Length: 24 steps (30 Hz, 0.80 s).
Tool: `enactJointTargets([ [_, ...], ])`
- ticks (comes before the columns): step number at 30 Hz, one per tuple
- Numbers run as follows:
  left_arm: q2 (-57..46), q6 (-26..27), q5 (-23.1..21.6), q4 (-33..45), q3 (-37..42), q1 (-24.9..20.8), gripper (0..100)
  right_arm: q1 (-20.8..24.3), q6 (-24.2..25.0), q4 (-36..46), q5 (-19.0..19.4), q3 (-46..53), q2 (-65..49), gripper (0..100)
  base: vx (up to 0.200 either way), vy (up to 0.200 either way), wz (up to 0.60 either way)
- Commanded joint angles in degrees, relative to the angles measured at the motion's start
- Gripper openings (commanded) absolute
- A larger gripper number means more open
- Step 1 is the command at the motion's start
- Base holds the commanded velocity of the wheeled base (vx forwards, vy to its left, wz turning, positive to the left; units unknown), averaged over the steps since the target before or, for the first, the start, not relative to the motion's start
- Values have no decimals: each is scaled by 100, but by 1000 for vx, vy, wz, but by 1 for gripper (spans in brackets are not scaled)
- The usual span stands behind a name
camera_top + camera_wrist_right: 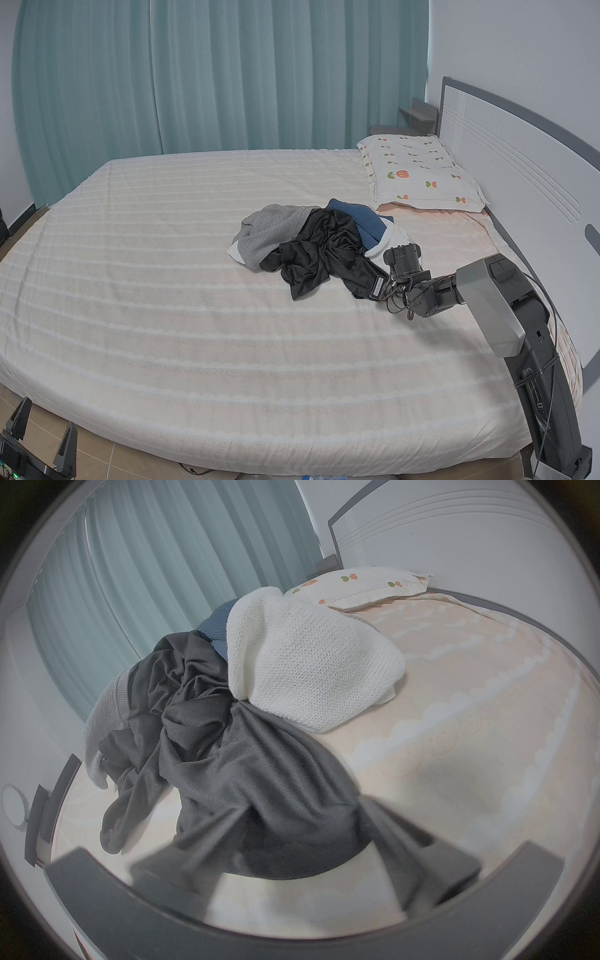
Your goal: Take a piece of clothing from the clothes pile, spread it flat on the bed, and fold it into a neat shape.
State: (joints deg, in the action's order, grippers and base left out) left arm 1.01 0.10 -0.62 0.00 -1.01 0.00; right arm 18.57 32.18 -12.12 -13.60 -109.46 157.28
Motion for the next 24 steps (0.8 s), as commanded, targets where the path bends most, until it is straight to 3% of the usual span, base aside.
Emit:
enactJointTargets([
  [1, -101, -1, 9, 0, 92, 0, 100, -2, 34, -19, -2, 56, -216, 0, 0, 0, 0],
  [11, -101, -1, 1, 0, 92, 0, 100, 7, 464, -256, 218, 1735, -1622, 0, 0, 0, 0],
  [20, -101, -1, 1, 0, 92, 0, 100, -20, 1115, -2418, 1571, 5585, -4311, 0, 0, 0, 0],
  [24, -101, -1, 1, 0, 92, 0, 100, -37, 1176, -3631, 2204, 7105, -5225, 0, 0, 0, 0],
])
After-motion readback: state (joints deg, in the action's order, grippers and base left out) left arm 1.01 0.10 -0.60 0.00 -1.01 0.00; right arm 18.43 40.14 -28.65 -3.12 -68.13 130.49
